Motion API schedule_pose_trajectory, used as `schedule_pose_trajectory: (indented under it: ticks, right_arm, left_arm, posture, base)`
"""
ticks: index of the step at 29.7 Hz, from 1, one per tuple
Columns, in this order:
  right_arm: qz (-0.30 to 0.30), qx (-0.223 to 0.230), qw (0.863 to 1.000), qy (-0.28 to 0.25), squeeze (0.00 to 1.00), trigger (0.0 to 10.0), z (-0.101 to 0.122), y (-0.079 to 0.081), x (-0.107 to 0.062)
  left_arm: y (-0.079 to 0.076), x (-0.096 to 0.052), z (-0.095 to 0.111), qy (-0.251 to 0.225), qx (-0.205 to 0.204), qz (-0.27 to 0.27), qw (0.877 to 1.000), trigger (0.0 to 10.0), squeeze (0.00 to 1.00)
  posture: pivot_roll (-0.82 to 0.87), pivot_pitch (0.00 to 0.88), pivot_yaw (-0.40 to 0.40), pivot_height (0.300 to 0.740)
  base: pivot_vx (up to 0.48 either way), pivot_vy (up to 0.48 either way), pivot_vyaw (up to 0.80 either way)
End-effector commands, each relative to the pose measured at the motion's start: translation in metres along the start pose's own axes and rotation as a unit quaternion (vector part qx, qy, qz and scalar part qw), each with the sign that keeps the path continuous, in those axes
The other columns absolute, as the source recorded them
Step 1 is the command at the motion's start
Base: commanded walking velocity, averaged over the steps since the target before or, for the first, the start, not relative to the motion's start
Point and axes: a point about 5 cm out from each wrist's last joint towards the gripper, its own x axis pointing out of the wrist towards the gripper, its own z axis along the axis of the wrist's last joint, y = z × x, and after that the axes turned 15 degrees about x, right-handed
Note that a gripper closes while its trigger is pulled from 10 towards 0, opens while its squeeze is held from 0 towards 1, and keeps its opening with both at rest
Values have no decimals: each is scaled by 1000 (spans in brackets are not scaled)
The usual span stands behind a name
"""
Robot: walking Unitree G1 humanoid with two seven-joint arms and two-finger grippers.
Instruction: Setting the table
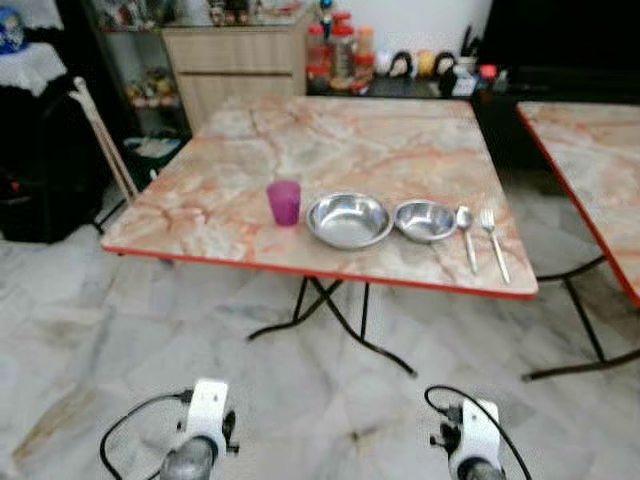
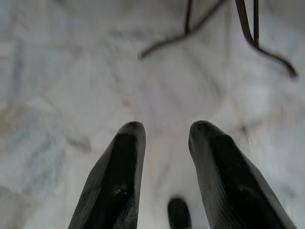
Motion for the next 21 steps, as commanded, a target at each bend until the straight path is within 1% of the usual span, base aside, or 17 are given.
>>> schedule_pose_trajectory:
  ticks: [1, 2, 4, 5, 7, 8, 9, 10, 11, 12, 15, 16, 17, 19, 21]
  right_arm:
    - [9, 0, 1000, -15, 0, 10000, 4, 4, 1]
    - [9, 0, 1000, -15, 0, 10000, 4, 4, 1]
    - [17, 10, 999, -42, 0, 10000, 11, 8, 2]
    - [17, 10, 999, -42, 0, 10000, 11, 8, 2]
    - [29, 10, 998, -57, 0, 10000, 14, 12, 2]
    - [29, 10, 998, -57, 0, 10000, 14, 12, 2]
    - [31, 13, 998, -62, 0, 10000, 16, 14, 2]
    - [31, 13, 998, -62, 0, 10000, 16, 14, 2]
    - [27, 14, 998, -59, 0, 10000, 15, 14, 3]
    - [18, 14, 999, -49, 0, 10000, 13, 13, 3]
    - [15, 14, 999, -46, 0, 10000, 12, 13, 3]
    - [2, 7, 1000, -28, 0, 10000, 6, 8, 2]
    - [-9, 2, 1000, -14, 0, 10000, 1, 4, 1]
    - [-32, -3, 999, 11, 0, 10000, -8, -7, -3]
    - [-44, -4, 999, 20, 0, 10000, -12, -13, -5]
  left_arm:
    - [4, 0, 3, -17, -9, 9, 1000, 10000, 0]
    - [4, 0, 3, -17, -9, 9, 1000, 10000, 0]
    - [6, 0, 13, -55, -14, 20, 998, 10000, 0]
    - [6, 0, 13, -55, -14, 20, 998, 10000, 0]
    - [6, 2, 23, -78, -18, 20, 997, 10000, 0]
    - [6, 2, 23, -78, -18, 20, 997, 10000, 0]
    - [3, 4, 30, -87, -17, 13, 996, 10000, 0]
    - [3, 4, 30, -87, -17, 13, 996, 10000, 0]
    - [-1, 6, 33, -88, -11, 3, 996, 10000, 0]
    - [-4, 7, 33, -81, 3, -9, 997, 10000, 0]
    - [-5, 7, 33, -80, 6, -12, 997, 10000, 0]
    - [-6, 5, 17, -37, 18, -20, 999, 10000, 0]
    - [-6, 3, 6, -5, 26, -25, 999, 10000, 0]
    - [-2, -5, -22, 61, 40, -29, 997, 10000, 0]
    - [2, -10, -33, 84, 36, -26, 995, 10000, 0]
  posture:
    - [-34, 0, 14, 740]
    - [-34, 0, 14, 740]
    - [-39, 0, 22, 740]
    - [-39, 0, 22, 740]
    - [-40, 0, 23, 740]
    - [-40, 0, 23, 740]
    - [-39, 0, 21, 740]
    - [-39, 0, 21, 740]
    - [-41, 0, 23, 740]
    - [-42, 0, 24, 740]
    - [-42, 0, 24, 740]
    - [-41, 0, 18, 740]
    - [-41, 0, 18, 740]
    - [-50, 0, 18, 740]
    - [-48, 0, 11, 740]
  base:
    - [0, 0, 0]
    - [0, 0, 0]
    - [0, 0, 0]
    - [0, 0, 0]
    - [0, 0, 0]
    - [0, 0, 0]
    - [0, 0, 0]
    - [0, 0, 0]
    - [0, 0, 0]
    - [0, 0, 0]
    - [0, 0, 0]
    - [0, 0, 0]
    - [0, 0, 0]
    - [0, 0, 0]
    - [0, 0, 0]
